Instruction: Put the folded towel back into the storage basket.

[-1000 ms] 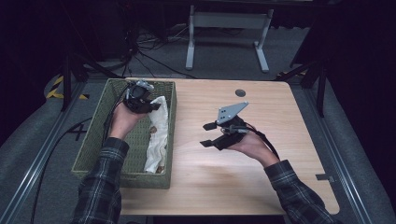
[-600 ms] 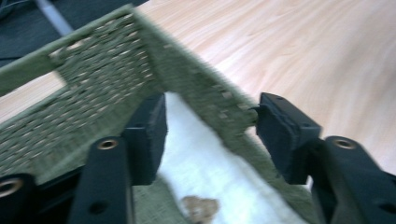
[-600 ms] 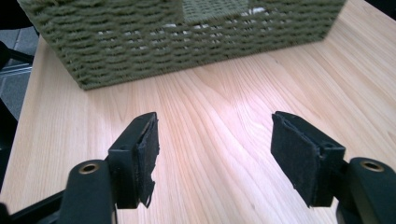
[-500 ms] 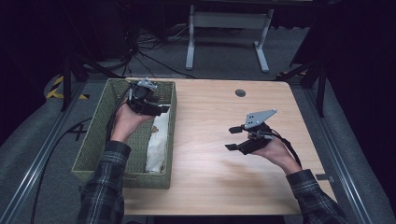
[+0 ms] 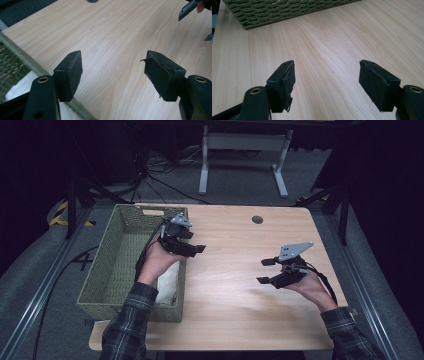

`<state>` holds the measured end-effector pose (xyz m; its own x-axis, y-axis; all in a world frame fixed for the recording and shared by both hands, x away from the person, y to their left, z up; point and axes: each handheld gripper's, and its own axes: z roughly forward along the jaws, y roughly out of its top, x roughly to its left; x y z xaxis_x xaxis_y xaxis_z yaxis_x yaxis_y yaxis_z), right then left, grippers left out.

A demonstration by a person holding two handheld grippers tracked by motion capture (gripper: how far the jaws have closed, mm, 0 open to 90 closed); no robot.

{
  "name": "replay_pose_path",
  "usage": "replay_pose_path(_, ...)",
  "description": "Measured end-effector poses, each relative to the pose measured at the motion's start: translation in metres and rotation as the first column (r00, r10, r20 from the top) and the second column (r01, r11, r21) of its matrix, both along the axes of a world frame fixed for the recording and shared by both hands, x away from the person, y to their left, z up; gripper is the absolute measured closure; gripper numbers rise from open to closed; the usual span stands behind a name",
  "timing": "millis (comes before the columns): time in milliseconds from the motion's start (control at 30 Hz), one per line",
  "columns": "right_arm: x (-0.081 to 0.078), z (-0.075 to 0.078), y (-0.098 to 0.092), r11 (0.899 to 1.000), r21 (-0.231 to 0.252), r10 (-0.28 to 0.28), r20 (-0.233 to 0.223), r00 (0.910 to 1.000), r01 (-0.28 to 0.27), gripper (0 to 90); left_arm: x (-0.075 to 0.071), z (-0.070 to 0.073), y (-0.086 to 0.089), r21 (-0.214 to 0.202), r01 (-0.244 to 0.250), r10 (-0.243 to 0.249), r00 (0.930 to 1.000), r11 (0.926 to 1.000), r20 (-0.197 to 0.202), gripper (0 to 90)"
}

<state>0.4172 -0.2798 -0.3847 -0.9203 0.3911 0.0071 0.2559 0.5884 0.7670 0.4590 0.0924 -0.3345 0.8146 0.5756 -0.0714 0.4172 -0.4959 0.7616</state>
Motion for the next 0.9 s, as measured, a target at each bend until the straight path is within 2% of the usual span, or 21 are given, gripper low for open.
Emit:
replay_pose_path(100,-0.004,-0.002,-0.007,1.000,-0.020,-0.013,0.009,0.9999,0.014,28.9,-0.006,-0.001,-0.009,0.014,0.011,-0.011,0.9999,0.9998,0.001,30.0)
replay_pose_path(200,-0.011,-0.007,-0.016,1.000,-0.014,-0.027,0.008,0.9996,0.027,28.9,-0.019,-0.008,-0.027,0.015,0.048,-0.048,0.9988,0.9987,0.001,29.3)
replay_pose_path(233,-0.011,-0.007,-0.016,1.000,-0.014,-0.027,0.008,0.9996,0.027,28.9,-0.019,-0.008,-0.027,0.015,0.048,-0.048,0.9988,0.9987,0.001,29.1)
replay_pose_path(333,-0.018,-0.015,-0.024,0.998,-0.037,-0.042,-0.005,0.9991,0.042,28.9,-0.030,-0.013,-0.042,0.037,0.088,-0.088,0.9961,0.9954,-0.005,28.9)
replay_pose_path(400,-0.020,-0.018,-0.026,0.998,-0.047,-0.040,-0.009,0.9992,0.039,28.9,-0.040,-0.019,-0.056,0.018,0.126,-0.125,0.9919,0.9919,-0.022,28.9)
replay_pose_path(433,-0.022,-0.020,-0.027,0.998,-0.053,-0.038,-0.015,0.9992,0.037,28.8,-0.046,-0.022,-0.063,0.020,0.137,-0.136,0.9905,0.9904,-0.017,28.9)
replay_pose_path(467,-0.022,-0.020,-0.027,0.998,-0.053,-0.038,-0.015,0.9992,0.037,28.8,-0.046,-0.022,-0.063,0.020,0.137,-0.136,0.9905,0.9904,-0.017,28.9)
replay_pose_path(500,-0.024,-0.022,-0.028,0.998,-0.054,-0.040,-0.018,0.9990,0.039,28.9,-0.050,-0.023,-0.068,0.037,0.152,-0.151,0.9883,0.9877,-0.021,28.9)
replay_pose_path(533,-0.026,-0.024,-0.030,0.997,-0.061,-0.043,-0.026,0.9987,0.041,28.9,-0.054,-0.026,-0.074,0.025,0.156,-0.156,0.9875,0.9874,-0.026,28.9)
replay_pose_path(600,-0.028,-0.025,-0.031,0.997,-0.066,-0.040,-0.027,0.9989,0.038,28.9,-0.061,-0.032,-0.084,0.034,0.179,-0.178,0.9836,0.9833,-0.027,28.9)
replay_pose_path(733,-0.034,-0.029,-0.031,0.995,-0.091,-0.040,-0.035,0.9986,0.037,28.7,-0.071,-0.045,-0.100,0.055,0.219,-0.217,0.9754,0.9742,-0.039,28.9)
replay_pose_path(800,-0.035,-0.030,-0.031,0.995,-0.091,-0.036,-0.038,0.9987,0.032,28.7,-0.072,-0.048,-0.103,0.065,0.227,-0.225,0.9734,0.9716,-0.043,28.9)
replay_pose_path(833,-0.036,-0.030,-0.031,0.995,-0.095,-0.034,-0.037,0.9987,0.030,28.7,-0.074,-0.054,-0.107,0.064,0.232,-0.229,0.9722,0.9707,-0.051,28.9)
replay_pose_path(900,-0.037,-0.031,-0.032,0.995,-0.096,-0.030,-0.041,0.9987,0.026,28.8,-0.074,-0.057,-0.111,0.080,0.247,-0.242,0.9681,0.9657,-0.064,28.9)
